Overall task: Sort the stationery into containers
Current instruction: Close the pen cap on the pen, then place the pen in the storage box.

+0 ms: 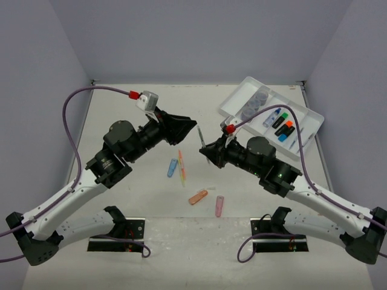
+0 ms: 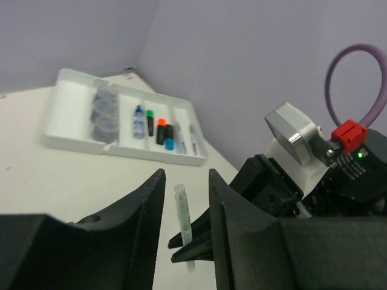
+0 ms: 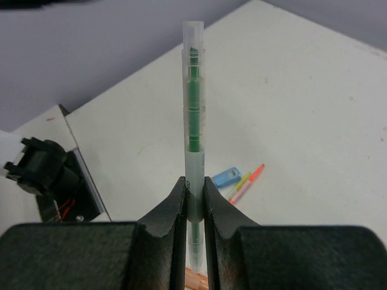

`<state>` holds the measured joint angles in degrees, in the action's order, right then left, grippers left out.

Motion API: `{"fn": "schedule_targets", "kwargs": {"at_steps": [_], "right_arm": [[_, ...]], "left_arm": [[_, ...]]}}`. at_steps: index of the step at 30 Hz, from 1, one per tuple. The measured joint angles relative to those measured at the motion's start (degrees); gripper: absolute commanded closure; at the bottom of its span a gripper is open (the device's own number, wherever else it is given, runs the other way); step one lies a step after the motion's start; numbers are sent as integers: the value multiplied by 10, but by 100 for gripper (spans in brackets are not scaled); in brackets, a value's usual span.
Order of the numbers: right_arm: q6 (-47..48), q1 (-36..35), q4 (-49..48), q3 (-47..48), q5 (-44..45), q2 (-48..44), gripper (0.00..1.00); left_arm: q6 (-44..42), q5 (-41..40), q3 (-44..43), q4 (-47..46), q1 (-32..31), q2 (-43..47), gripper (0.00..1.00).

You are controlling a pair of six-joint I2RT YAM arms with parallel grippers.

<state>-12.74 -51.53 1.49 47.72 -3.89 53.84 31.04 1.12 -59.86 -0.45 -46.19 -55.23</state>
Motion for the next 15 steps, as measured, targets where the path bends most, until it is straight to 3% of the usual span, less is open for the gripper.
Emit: {"fn": "schedule_targets", "kwargs": {"at_steps": [2, 4, 11, 15], "right_arm": [[-20, 29, 1, -28, -2, 7, 100], [-40, 74, 9, -47, -6, 11, 100], [-105, 299, 96, -22, 47, 57, 100], [-124, 447, 164, 59, 96, 161, 100]], "left_arm": [[4, -61, -1, 39, 0, 10, 8], [8, -111, -1, 68, 0, 23, 0], [2, -195, -3, 173, 0, 105, 0], [-11, -214, 0, 257, 0, 138, 0]]}}
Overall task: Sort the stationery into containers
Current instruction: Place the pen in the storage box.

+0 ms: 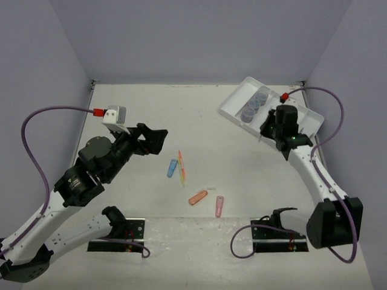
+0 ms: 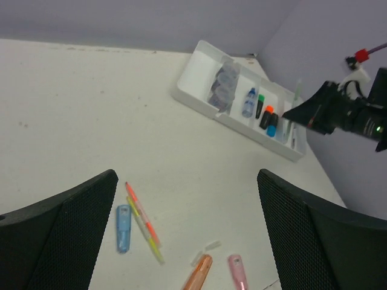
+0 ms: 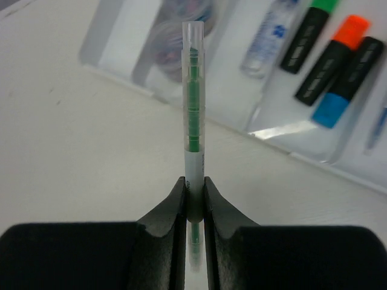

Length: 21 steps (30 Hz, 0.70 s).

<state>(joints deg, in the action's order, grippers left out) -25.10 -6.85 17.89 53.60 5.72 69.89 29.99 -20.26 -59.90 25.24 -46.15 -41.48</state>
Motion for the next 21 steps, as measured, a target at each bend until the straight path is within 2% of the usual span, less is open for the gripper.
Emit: {"fn": "schedule_targets", "kwargs": {"at_steps": [3, 7, 13, 21], "right_arm": [[-11, 82, 23, 41, 39, 61, 100], [-19, 142, 40, 79, 77, 127, 100], [-19, 186, 54, 138, 122, 224, 100], [-4, 215, 70, 159, 157, 279, 100]], "left_arm": [[-7, -10, 24, 39, 0, 20, 0], [-12, -24, 76, 90, 0, 42, 0], [-7, -104, 125, 127, 0, 53, 0], [-5, -138, 150, 138, 0, 63, 0]]}}
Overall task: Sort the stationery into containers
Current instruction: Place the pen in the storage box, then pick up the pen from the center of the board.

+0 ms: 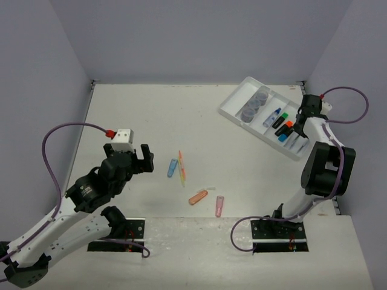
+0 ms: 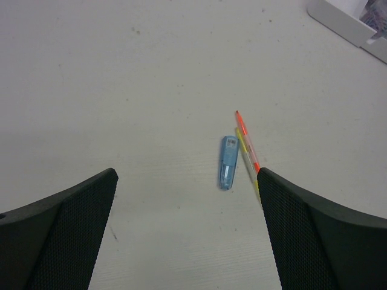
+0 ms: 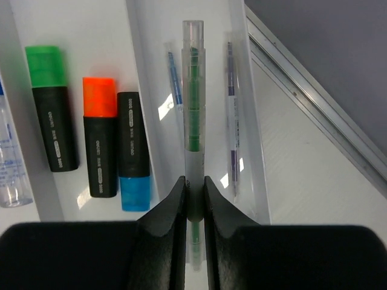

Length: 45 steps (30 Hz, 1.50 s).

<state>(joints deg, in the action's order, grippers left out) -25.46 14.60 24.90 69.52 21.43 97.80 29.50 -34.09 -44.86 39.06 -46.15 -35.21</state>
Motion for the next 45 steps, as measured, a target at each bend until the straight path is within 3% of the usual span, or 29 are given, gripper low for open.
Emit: {"fn": "schedule_targets", "kwargs": {"at_steps": [4, 6, 8, 11, 15, 20, 24, 30, 34, 40, 45], "right_arm": [[21, 13, 6, 32, -12, 46, 98], [29, 16, 16, 52, -11, 76, 77], [38, 17, 23, 68, -6, 100, 70], [45, 16, 36, 71, 3, 111, 45], [45, 16, 51, 74, 3, 109, 37], [41, 5, 64, 73, -5, 76, 37], [37, -52, 67, 63, -7, -1, 39], [38, -260, 41, 6, -20, -153, 45], [68, -374, 10, -71, -93, -219, 47], [66, -506, -5, -116, -170, -198, 55], [6, -593, -11, -48, -164, -73, 58]], "left_arm": [[-1, -2, 0, -1, 1, -6, 0], [-1, 1, 1, -4, 1, -11, 0], [-2, 7, 1, -5, 3, -16, 0], [-2, 15, 3, -7, 4, -22, 0], [-5, 25, 6, -8, 4, -26, 0], [-6, 30, 6, -12, 4, -30, 0], [-6, 28, 6, -12, 4, -33, 0], [-6, 19, 6, -12, 6, -39, 0], [-5, 10, 6, -11, 12, -47, 0], [-4, -4, 6, -8, 33, -54, 0], [-1, -17, 6, -4, 61, -47, 0]]}}
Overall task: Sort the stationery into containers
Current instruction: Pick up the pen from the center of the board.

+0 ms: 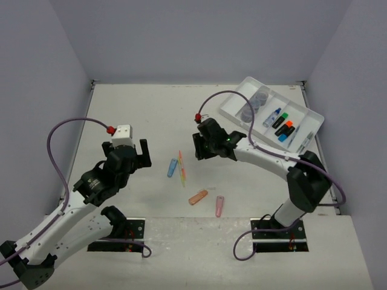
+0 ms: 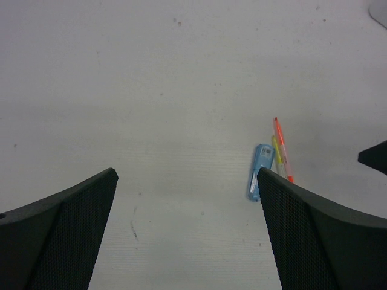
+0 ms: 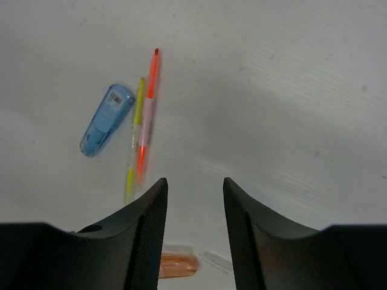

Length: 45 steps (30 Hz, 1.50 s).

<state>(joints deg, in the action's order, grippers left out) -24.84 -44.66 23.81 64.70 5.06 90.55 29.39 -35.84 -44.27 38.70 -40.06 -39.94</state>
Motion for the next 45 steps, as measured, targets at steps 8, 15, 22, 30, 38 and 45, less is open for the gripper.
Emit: {"fn": "schedule_targets", "kwargs": {"at_steps": [8, 15, 22, 30, 38, 45], "right_arm": [[-71, -74, 34, 160, 47, 180, 64], [-97, -107, 65, 211, 82, 238, 68], [-104, -111, 80, 213, 90, 262, 72], [-107, -111, 85, 220, 91, 281, 74], [-108, -110, 87, 224, 92, 294, 79], [-113, -103, 83, 224, 93, 298, 90]], "left_arm": [[0, -2, 0, 0, 2, 8, 0], [0, -2, 0, 0, 2, 2, 0], [0, -1, 0, 0, 2, 6, 0], [0, 2, 0, 0, 2, 7, 0], [0, 3, 0, 0, 2, 9, 0], [0, 4, 0, 0, 2, 14, 0]]}}
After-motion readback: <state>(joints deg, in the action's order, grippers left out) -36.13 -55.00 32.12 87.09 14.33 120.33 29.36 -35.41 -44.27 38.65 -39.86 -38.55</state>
